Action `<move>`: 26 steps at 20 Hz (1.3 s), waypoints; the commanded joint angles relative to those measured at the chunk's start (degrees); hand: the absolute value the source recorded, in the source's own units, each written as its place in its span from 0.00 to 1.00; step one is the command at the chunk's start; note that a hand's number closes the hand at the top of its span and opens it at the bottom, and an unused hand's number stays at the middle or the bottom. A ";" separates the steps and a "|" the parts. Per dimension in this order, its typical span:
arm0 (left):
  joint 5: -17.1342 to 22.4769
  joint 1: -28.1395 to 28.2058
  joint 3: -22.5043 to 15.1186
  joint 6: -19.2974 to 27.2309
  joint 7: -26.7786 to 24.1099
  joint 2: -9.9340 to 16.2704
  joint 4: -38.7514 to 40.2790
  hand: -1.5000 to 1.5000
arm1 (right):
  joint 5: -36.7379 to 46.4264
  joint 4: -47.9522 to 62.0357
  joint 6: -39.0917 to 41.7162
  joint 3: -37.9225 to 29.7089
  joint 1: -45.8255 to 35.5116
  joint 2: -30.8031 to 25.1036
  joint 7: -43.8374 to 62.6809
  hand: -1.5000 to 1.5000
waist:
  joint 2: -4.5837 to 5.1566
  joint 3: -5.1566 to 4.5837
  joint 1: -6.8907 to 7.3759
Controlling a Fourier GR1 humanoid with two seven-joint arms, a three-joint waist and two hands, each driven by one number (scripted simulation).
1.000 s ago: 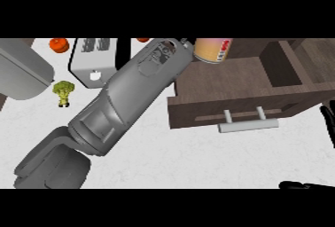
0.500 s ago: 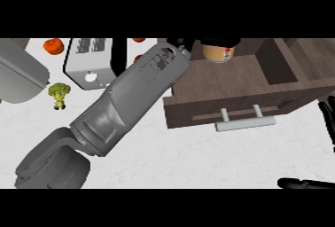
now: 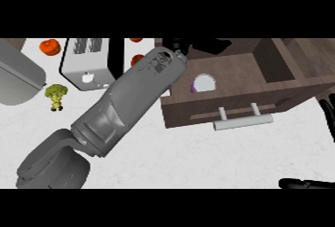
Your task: Pick up the can, place it into the drawer and close the drawer
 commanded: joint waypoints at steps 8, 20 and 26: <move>4.47 1.28 -0.26 4.42 -2.61 -0.01 -0.72 0.00 | 6.86 -4.34 -0.30 2.10 0.15 -1.57 -1.56 0.00 | 0.14 -0.10 -0.11; 10.27 -0.45 1.27 4.01 -4.82 -0.01 -3.25 0.00 | 24.73 -4.87 -1.14 7.20 -3.42 -6.67 -7.39 0.00 | -0.32 -0.11 2.78; 10.38 1.66 0.23 5.74 -7.19 -0.01 -4.57 0.00 | 39.32 -2.17 -2.33 11.78 -5.61 -10.52 -7.22 0.00 | -0.88 -0.15 4.96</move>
